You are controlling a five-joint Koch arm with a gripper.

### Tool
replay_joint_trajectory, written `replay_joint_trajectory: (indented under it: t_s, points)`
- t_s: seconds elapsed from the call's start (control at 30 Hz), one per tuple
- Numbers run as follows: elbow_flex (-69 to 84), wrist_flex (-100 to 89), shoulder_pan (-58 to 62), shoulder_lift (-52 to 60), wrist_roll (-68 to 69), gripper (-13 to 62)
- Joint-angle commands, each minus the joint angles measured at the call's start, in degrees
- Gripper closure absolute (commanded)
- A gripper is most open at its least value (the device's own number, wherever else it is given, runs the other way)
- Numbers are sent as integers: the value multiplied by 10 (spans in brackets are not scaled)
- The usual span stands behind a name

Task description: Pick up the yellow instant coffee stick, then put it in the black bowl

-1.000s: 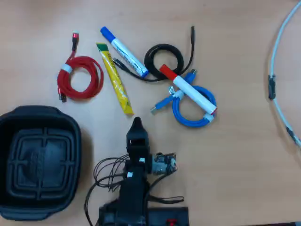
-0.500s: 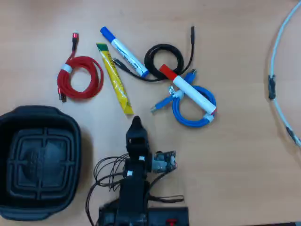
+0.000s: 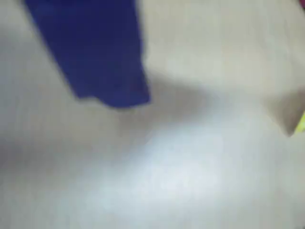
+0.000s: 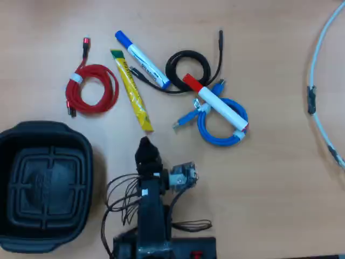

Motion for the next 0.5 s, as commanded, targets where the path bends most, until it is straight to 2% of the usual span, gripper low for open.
replay_joint_trajectory:
  t_s: [0.0,0.17,0.47]
  points:
    - [-98,82,-20,38,-11,38]
    - [-230,178,-51,4,-4,38]
    - [-410,200,-80,-82,68,38]
